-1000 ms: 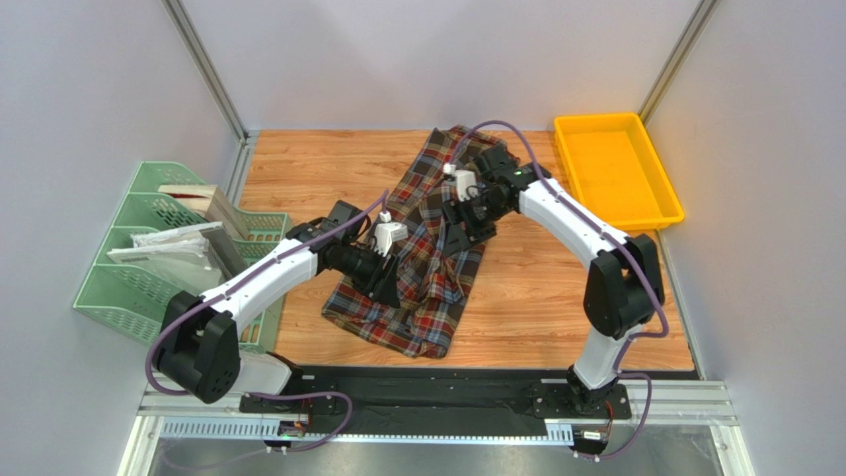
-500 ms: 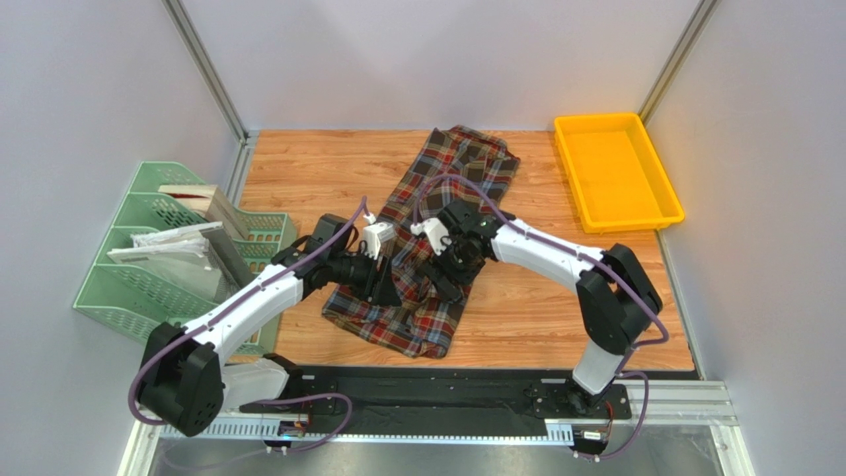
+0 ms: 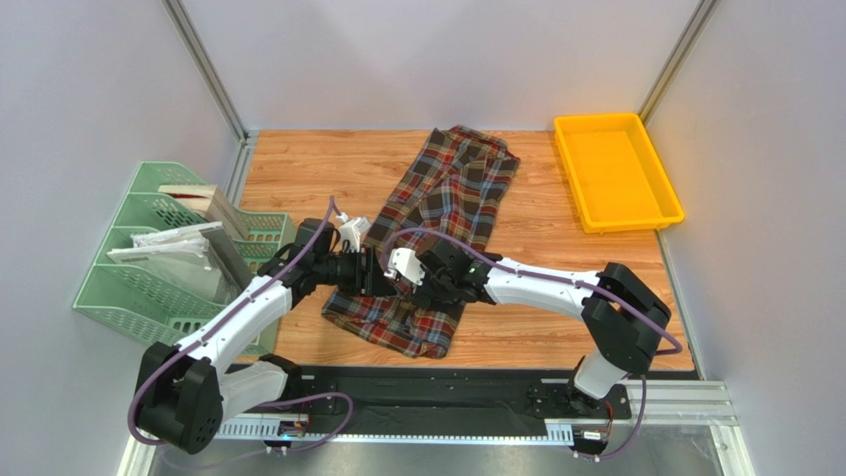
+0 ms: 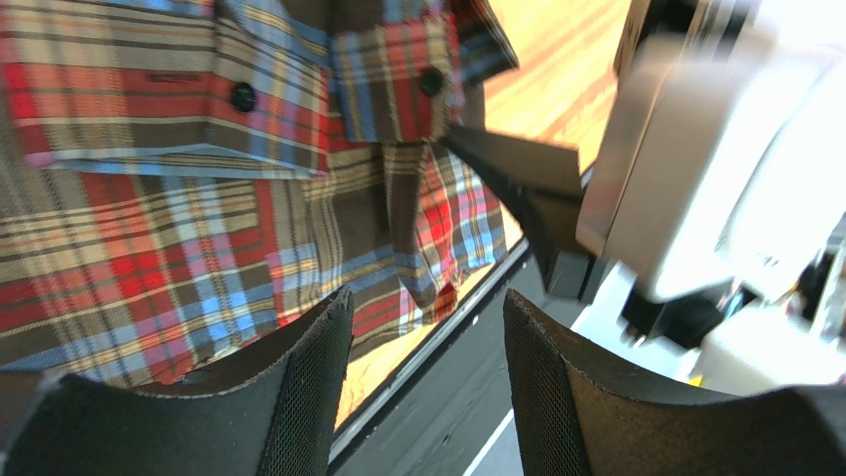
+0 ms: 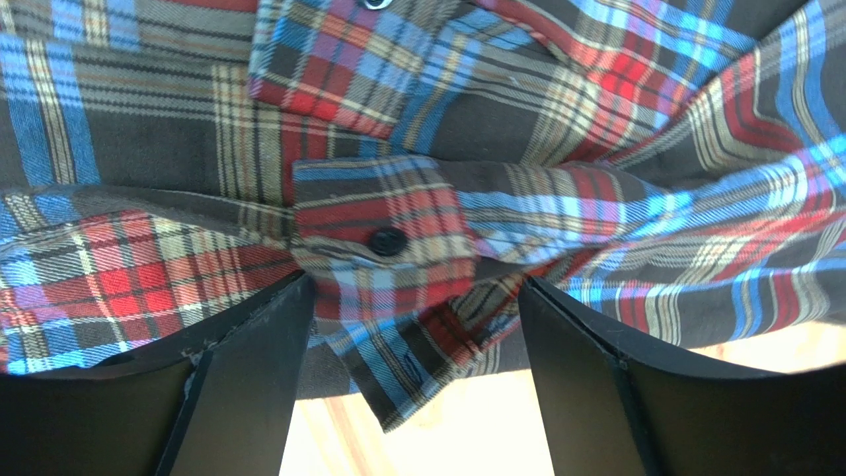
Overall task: Fold and stack the long sleeve shirts
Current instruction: Fold the shirt
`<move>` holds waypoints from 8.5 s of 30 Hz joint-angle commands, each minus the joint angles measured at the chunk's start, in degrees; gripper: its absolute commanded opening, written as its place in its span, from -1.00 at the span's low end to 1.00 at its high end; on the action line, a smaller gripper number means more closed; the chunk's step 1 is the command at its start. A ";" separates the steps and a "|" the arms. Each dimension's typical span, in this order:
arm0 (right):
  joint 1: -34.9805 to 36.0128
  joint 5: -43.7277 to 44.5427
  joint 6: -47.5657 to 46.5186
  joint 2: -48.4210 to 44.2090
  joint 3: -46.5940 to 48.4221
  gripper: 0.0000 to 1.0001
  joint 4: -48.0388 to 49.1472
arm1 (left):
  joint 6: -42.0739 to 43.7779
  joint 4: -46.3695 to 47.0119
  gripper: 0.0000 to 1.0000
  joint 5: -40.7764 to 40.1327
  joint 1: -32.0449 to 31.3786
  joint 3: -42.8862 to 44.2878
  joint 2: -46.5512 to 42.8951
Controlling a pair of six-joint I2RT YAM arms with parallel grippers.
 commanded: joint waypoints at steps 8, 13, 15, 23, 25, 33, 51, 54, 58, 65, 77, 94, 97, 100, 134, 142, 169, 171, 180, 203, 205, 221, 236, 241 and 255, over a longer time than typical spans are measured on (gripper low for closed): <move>1.93 5.99 -8.56 1.73 -0.30 -0.02 6.00 | -8.15 1.42 0.25 0.39 1.87 -3.79 -3.15; 1.66 6.26 -7.70 0.25 2.86 -1.00 3.91 | -7.62 -0.33 0.20 -2.34 1.87 -3.71 -2.10; 1.32 5.65 -7.08 -0.81 4.36 -1.00 2.50 | -7.89 -0.43 0.20 -3.39 1.35 -4.23 -1.57; -8.43 -4.54 2.58 -0.56 18.06 -1.00 -7.88 | -9.91 6.24 0.19 -5.33 -4.28 -5.47 2.02; -10.72 -7.18 3.73 -0.11 19.30 -1.00 -9.37 | -10.34 7.74 0.19 -6.55 -5.07 -5.38 3.44; -15.82 -14.21 10.41 0.42 22.99 -1.00 -12.98 | -11.75 11.70 0.18 -7.79 -10.78 -4.06 9.50; -20.83 -19.58 13.32 1.38 25.28 -1.00 -15.88 | -10.97 7.84 -1.00 -4.71 -11.14 -0.72 8.81; -20.84 -19.67 13.32 1.47 25.54 -1.00 -15.88 | -10.61 3.89 -0.42 -6.81 -11.14 -0.37 7.75; -20.92 -19.85 13.41 1.65 26.07 -1.00 -16.06 | -11.31 5.19 0.32 -9.28 -11.23 -1.33 10.46; -21.19 -20.02 13.93 1.21 26.95 -1.00 -16.67 | -11.31 7.66 0.36 -9.81 -13.77 0.34 16.53; -22.24 -21.34 14.37 0.42 27.30 -1.00 -17.81 | -6.84 -4.55 -1.00 -13.41 -12.72 3.59 10.57; -21.10 -31.35 18.86 0.24 30.47 -1.00 -22.56 | -4.90 -7.81 0.07 -19.66 -10.26 3.41 11.54; -19.44 -32.41 17.63 1.20 30.56 -1.00 -24.67 | -2.18 -10.44 0.24 -18.25 -9.03 7.18 8.55; -17.50 -31.97 16.92 2.87 30.64 -1.00 -25.20 | -0.07 -14.48 0.29 -15.88 -5.44 10.26 6.35; -24.00 -17.29 17.02 33.37 42.51 -0.42 -32.04 | 55.49 -28.30 -0.07 -9.38 0.64 34.97 29.10; -28.03 -30.73 18.93 23.72 39.78 -0.30 -33.63 | 45.64 -12.74 0.08 -1.90 -3.66 30.93 28.85; -33.40 -39.01 25.62 27.31 32.32 -0.35 -31.00 | 95.30 -15.46 0.32 -6.38 -27.49 31.98 34.54; -33.40 -39.01 25.62 27.40 32.31 -0.36 -30.91 | 95.21 -13.88 0.31 -7.08 -27.57 31.80 35.43; -33.41 -39.71 25.53 27.31 32.05 -0.35 -30.91 | 96.62 -9.04 -0.10 -9.54 -27.49 29.25 38.51; -34.20 -38.92 20.45 21.08 33.45 -0.36 -36.52 | 82.22 -15.78 0.08 7.93 -18.44 24.68 25.78; -34.20 -38.57 20.44 18.53 33.63 -0.36 -36.10 | 79.75 -16.77 0.08 7.95 -15.02 24.86 22.18; -28.57 -18.02 18.25 40.65 50.93 -0.45 -34.85 | 77.87 -29.33 0.11 -3.31 7.23 27.15 15.75; -31.38 -3.67 8.22 46.57 65.99 -0.53 -37.77 | 79.13 -20.73 0.16 -18.86 -8.67 26.43 33.75; -32.35 -9.71 6.46 37.78 53.35 -0.45 -37.59 | 77.37 -21.08 0.03 -20.62 -11.84 28.02 40.00; -34.90 -23.89 10.50 24.67 47.09 -0.26 -43.83 | 73.94 -35.48 -0.33 -15.54 -29.06 27.32 40.27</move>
